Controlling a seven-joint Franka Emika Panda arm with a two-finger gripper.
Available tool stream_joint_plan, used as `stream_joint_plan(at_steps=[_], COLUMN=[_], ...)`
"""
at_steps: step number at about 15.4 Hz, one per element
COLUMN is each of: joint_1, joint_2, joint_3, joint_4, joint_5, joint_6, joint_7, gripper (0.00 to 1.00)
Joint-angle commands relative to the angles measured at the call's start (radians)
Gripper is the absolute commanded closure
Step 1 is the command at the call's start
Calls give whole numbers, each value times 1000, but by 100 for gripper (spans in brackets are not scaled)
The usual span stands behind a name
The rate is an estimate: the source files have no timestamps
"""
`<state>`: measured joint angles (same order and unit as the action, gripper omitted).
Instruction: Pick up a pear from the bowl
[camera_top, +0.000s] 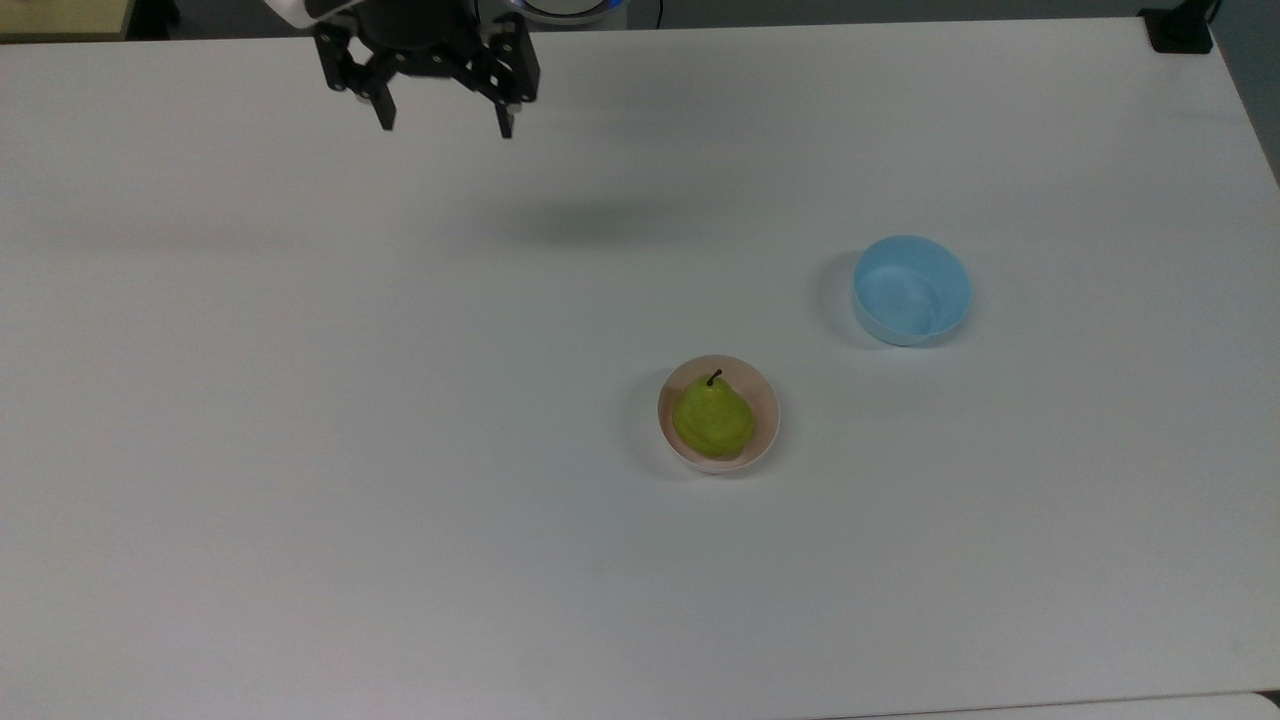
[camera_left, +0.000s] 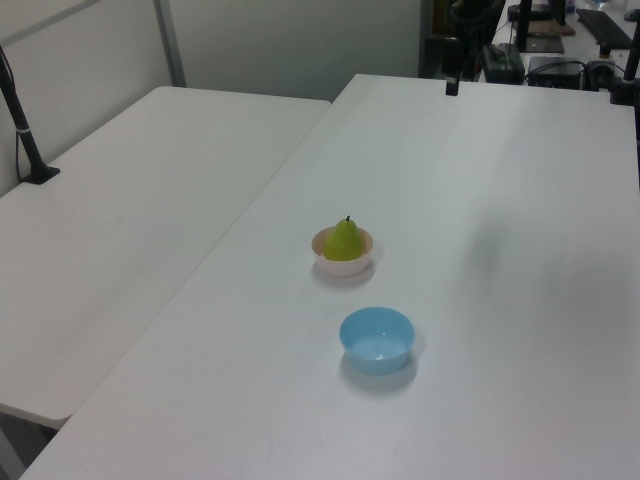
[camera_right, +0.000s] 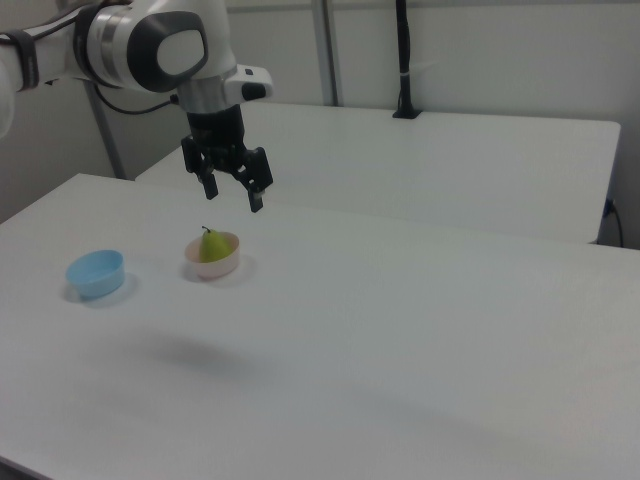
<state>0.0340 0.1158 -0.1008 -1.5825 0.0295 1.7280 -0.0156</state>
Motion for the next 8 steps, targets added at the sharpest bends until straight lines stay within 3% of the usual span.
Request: stream_joint_plan(at_steps=[1, 3, 8], joint_1=[87, 142, 279], joint_2=[80, 142, 306], joint_3=[-8, -20, -20], joint_4=[59, 110, 113], joint_5=[44, 93, 89], joint_6=[47, 74, 387], joint_7=[2, 6, 158], gripper=[0, 0, 0])
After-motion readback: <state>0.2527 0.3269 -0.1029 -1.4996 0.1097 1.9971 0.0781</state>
